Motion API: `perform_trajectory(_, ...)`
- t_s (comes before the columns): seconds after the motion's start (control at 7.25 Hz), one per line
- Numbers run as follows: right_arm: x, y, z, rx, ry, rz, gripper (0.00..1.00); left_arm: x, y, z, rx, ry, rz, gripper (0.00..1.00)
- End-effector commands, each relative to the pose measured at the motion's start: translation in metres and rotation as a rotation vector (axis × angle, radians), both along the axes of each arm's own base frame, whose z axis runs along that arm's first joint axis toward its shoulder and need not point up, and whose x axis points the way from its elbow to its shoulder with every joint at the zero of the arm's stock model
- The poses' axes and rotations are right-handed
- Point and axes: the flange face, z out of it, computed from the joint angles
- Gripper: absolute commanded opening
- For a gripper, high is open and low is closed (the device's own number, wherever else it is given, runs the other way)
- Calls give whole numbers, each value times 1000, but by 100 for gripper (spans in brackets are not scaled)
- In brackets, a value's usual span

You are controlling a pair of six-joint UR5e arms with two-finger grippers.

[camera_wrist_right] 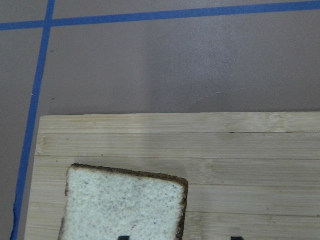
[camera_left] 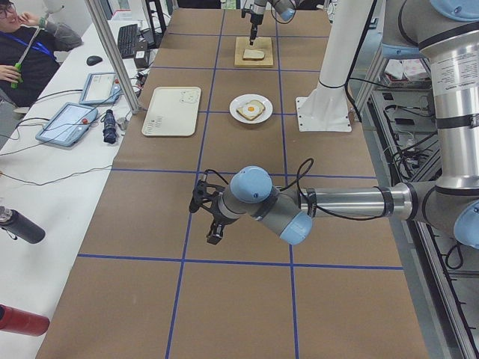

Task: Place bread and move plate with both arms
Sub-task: 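Move the right gripper down to the bread slice on the wooden board and grasp it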

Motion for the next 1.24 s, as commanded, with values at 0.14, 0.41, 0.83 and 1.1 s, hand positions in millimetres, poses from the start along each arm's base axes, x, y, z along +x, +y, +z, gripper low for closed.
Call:
perform_trajectory(0.14, -32, -13, 7, 1, -8, -32, 74, -1, 1, -1, 3, 1, -1, 99)
perform_trajectory(0.41, -31, -12, 9, -2, -2, -30, 74, -1, 1, -1, 3, 1, -1, 99)
perform_trajectory(0.83, -32, -13, 12, 1, 7, -22, 55, -1, 5, 0, 20, 3, -2, 100)
perform_trajectory(1.1, -35, -14, 10, 3, 4, -27, 55, -1, 6, 1, 14, 4, -5, 99)
